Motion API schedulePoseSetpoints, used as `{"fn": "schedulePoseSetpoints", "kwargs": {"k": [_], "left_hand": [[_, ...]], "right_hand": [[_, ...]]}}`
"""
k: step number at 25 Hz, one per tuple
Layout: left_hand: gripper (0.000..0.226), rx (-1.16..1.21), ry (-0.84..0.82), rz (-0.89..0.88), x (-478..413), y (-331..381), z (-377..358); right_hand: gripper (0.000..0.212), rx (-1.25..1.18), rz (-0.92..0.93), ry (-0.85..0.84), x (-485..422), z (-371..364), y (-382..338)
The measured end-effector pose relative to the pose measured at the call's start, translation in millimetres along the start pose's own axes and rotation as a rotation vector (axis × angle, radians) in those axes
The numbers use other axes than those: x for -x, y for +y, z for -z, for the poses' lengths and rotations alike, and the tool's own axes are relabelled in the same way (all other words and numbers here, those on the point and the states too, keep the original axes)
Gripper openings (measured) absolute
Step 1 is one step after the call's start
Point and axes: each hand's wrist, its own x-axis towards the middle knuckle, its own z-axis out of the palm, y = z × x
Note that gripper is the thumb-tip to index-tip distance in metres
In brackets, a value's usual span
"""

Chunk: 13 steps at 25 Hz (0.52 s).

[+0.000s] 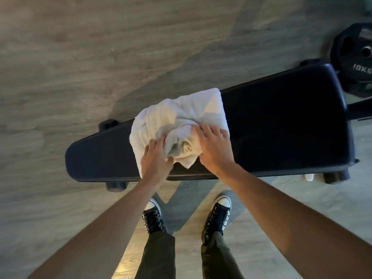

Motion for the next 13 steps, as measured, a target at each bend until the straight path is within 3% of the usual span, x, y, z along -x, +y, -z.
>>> {"fn": "schedulePoseSetpoints", "kwargs": {"k": [3,8,13], "left_hand": [[0.044,-0.071,0.03,-0.018,-20,5,24],[0.046,0.182,0.055,-0.036,-18,29,102],[0.044,0.2,0.06,-0.16,8,76,201]], "right_hand": [[0.049,-0.074,-0.105,0.018,-17,15,-13],[0.048,-0.256,-0.251,0.227,-11,91,-27],[0.048,-0.392,-0.366,0.367,21,194,-46]]}}
